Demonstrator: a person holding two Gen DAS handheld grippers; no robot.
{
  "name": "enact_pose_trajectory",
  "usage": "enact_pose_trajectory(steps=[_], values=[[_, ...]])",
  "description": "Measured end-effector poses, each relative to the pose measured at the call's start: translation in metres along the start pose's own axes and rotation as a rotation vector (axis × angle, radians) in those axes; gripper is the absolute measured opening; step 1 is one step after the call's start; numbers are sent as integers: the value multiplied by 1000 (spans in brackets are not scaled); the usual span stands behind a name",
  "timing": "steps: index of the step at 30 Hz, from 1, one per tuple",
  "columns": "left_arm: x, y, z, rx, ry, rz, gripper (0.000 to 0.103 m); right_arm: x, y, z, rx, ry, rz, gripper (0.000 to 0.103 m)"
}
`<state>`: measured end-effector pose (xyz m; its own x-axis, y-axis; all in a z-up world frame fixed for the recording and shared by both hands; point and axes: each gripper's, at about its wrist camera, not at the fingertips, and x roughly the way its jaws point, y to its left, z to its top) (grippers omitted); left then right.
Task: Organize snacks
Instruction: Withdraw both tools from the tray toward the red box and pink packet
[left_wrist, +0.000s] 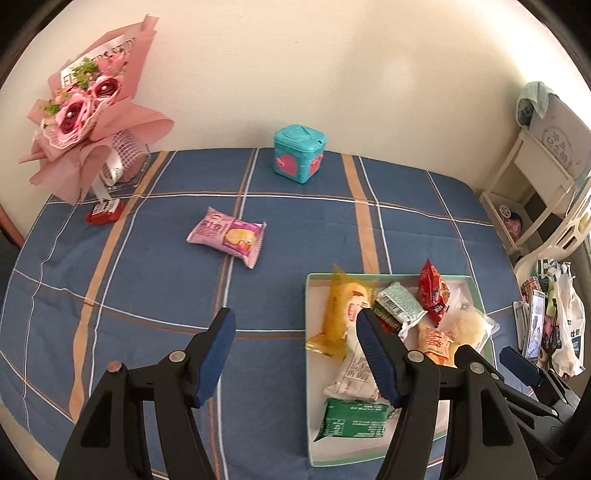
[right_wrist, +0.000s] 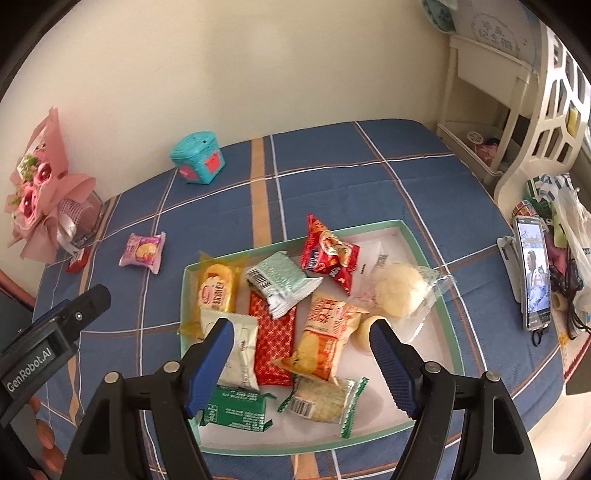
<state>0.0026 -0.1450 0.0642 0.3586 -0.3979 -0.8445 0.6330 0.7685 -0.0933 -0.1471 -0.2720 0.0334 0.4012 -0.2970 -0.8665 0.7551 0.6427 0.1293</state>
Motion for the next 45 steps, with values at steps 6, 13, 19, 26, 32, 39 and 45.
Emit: enact_pose_trajectory(steps=[6, 13, 19, 26, 32, 39, 45], values=[[6, 17, 0, -20, 19, 33, 81, 10, 14, -3, -30, 19, 2, 87], [17, 29, 0, -29, 41, 83, 90, 18, 20, -4, -41, 21, -7, 103], [19, 31, 1, -30, 36, 92, 90, 19, 17, -5, -28, 8, -1, 103], [18, 38, 2, -50, 17, 113, 101, 21, 22, -4, -35, -3, 3, 103], [21, 49, 4, -59, 24, 117, 101, 24, 40, -5, -49, 4, 35, 103], [22, 81, 3, -70, 41, 198, 101, 33, 78, -12, -119, 47, 62, 103], [21, 131, -1, -144, 62, 263, 101, 36, 110, -19, -167, 58, 88, 103]])
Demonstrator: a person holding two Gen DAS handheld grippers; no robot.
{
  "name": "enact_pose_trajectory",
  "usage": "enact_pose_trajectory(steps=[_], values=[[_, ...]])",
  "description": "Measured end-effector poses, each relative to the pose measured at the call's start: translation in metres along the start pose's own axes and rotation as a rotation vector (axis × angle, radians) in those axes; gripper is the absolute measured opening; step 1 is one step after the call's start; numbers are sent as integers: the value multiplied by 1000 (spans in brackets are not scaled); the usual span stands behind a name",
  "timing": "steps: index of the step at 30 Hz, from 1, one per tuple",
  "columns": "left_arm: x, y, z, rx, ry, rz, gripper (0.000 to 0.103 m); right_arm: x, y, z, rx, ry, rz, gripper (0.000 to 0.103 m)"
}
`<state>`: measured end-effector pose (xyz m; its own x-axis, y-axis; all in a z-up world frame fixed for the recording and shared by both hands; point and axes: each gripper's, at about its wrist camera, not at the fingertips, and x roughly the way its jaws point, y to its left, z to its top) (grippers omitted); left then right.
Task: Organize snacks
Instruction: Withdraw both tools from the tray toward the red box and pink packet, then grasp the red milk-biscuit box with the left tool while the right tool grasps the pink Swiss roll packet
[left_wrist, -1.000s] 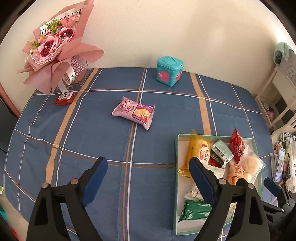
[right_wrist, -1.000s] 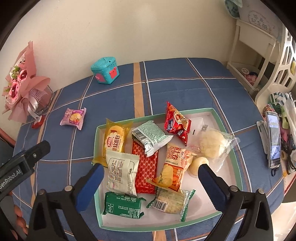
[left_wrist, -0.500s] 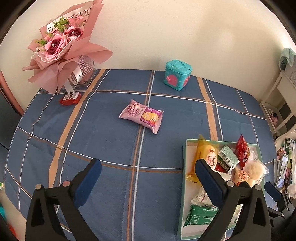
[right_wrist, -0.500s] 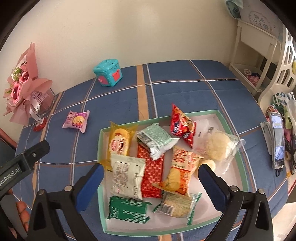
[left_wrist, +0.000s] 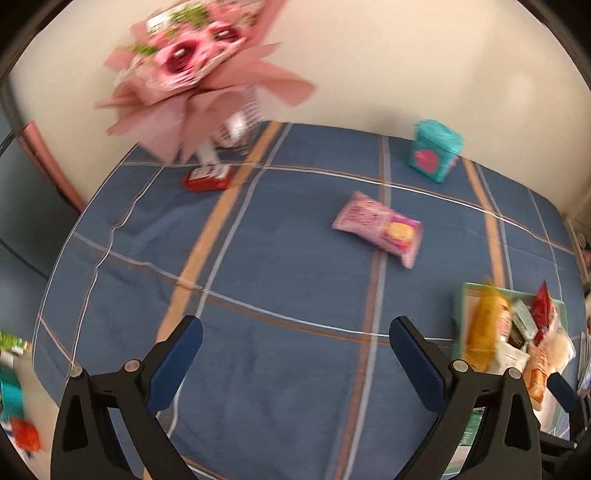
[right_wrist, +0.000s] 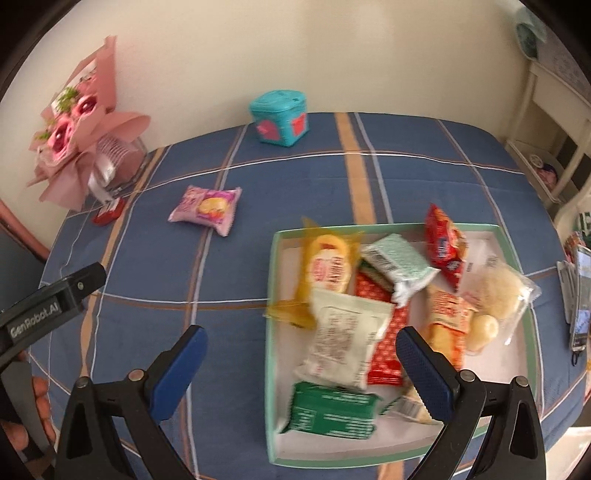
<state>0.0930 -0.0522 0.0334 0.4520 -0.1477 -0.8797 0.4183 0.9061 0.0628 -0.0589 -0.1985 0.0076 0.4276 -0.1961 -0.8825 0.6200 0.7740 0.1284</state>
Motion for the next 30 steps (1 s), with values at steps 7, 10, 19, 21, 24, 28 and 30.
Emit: enact_pose_trajectory(steps=[7, 10, 19, 21, 24, 28, 30], values=[[6, 43, 3, -70, 13, 21, 101, 6, 37, -4, -50, 16, 36, 103], [6, 56, 5, -89, 13, 26, 101, 10, 50, -6, -70, 25, 48, 103], [16, 74, 3, -112, 44, -3, 101, 25, 65, -9, -68, 58, 64, 103], [21, 77, 2, -116, 58, -10, 101, 32, 68, -9, -73, 69, 60, 103], [29, 83, 3, -131, 74, -26, 101, 40, 71, -7, -70, 77, 65, 103], [41, 94, 10, -180, 77, -58, 101, 44, 76, 1, -94, 49, 45, 103], [46, 100, 16, -179, 59, -87, 101, 47, 78, 7, -109, 40, 50, 103]])
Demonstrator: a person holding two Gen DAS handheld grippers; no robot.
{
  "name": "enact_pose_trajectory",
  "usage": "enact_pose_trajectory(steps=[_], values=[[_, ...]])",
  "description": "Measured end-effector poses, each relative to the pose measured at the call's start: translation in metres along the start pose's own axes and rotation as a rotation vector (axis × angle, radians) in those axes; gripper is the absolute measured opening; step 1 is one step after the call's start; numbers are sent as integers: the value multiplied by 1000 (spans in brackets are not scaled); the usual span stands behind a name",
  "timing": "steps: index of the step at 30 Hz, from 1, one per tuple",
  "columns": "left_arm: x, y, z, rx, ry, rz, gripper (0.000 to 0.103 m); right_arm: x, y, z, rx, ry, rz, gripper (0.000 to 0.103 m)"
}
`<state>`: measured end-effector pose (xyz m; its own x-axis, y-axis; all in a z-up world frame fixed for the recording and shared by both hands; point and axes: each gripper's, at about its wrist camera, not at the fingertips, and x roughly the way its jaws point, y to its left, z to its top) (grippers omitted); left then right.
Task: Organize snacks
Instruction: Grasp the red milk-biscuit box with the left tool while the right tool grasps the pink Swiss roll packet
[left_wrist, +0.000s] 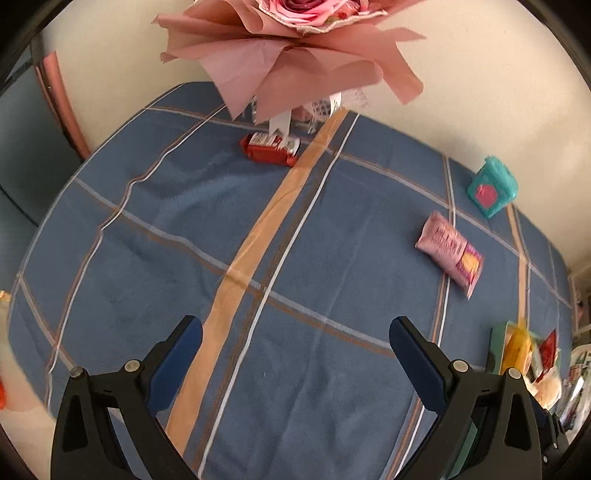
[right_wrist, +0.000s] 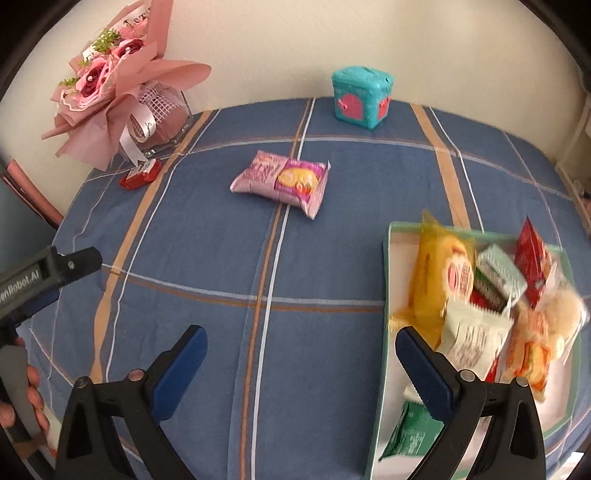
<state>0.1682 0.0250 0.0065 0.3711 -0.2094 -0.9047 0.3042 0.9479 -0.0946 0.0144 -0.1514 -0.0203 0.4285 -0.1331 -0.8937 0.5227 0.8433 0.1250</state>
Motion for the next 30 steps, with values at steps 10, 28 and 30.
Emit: enact_pose_trajectory(steps=[10, 28, 30], values=[[48, 22, 59, 72, 19, -11, 101, 47, 0, 50, -37, 24, 8, 103], [145, 23, 151, 240, -41, 33, 101, 144, 25, 130, -274, 72, -64, 102], [152, 25, 159, 229, -48, 30, 101, 148, 25, 134, -281, 70, -56, 101]])
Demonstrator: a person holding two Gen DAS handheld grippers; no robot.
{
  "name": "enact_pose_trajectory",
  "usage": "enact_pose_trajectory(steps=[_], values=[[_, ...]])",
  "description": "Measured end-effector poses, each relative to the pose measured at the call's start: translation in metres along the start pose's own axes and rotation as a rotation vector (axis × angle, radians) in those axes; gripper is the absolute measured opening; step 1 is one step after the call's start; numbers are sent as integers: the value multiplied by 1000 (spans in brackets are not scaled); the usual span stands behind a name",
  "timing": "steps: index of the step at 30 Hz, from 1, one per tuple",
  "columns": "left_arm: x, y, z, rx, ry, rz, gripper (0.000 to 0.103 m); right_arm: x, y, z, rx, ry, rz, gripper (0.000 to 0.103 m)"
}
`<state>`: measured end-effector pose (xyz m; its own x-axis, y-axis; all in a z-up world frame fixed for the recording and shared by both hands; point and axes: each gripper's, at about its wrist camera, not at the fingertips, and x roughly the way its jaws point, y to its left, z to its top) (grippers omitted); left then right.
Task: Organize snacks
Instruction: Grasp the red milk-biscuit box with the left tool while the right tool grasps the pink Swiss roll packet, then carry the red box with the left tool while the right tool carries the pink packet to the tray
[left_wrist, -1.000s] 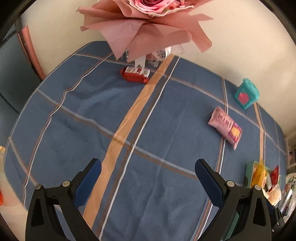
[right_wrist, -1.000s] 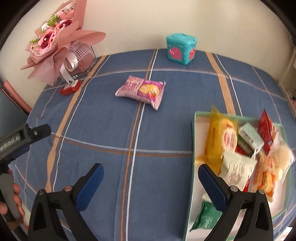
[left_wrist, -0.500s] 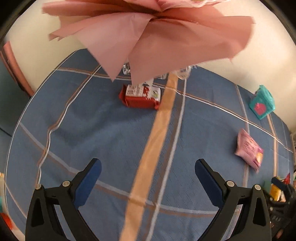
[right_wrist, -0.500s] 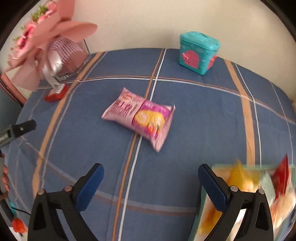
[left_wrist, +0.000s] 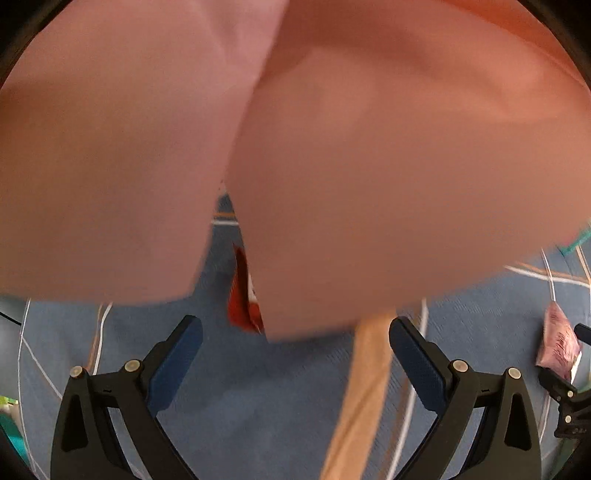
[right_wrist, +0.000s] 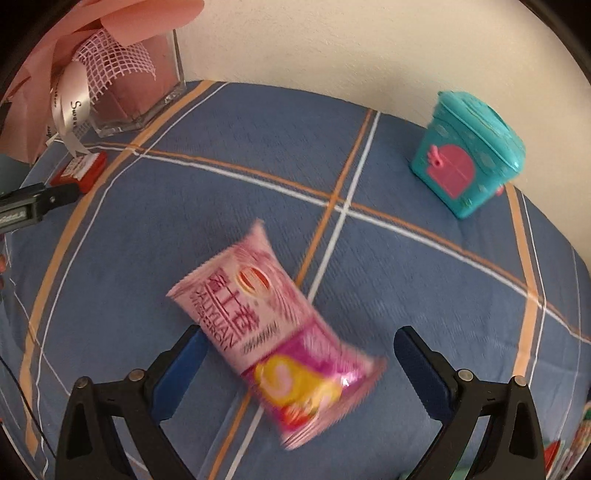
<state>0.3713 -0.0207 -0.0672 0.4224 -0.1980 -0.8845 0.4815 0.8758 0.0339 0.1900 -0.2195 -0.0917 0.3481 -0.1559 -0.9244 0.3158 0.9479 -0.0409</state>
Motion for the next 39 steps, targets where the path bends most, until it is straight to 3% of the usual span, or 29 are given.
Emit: enact_pose_trajectory(steps=[5, 7, 11, 15, 25, 30, 39], values=[[9, 5, 11, -33, -22, -32, 94, 5, 4, 11, -11, -8, 10, 87], [13, 2, 14, -29, -11, -34, 92, 3, 6, 13, -14, -18, 20, 75], [18, -5, 17, -19, -7, -16, 72, -1, 9, 13, -10, -20, 28, 56], [13, -4, 13, -33, -13, -22, 63, -7, 11, 14, -3, -16, 31, 42], [-32, -18, -14, -100, -4, -48, 63, -45, 1, -12, 67, -27, 82, 40], [-73, -31, -38, -194, -19, -130, 63, -87, 1, -35, 97, -43, 82, 40], [-166, -89, -92, -259, -72, -192, 63, -155, -10, -78, 168, -85, 88, 40]])
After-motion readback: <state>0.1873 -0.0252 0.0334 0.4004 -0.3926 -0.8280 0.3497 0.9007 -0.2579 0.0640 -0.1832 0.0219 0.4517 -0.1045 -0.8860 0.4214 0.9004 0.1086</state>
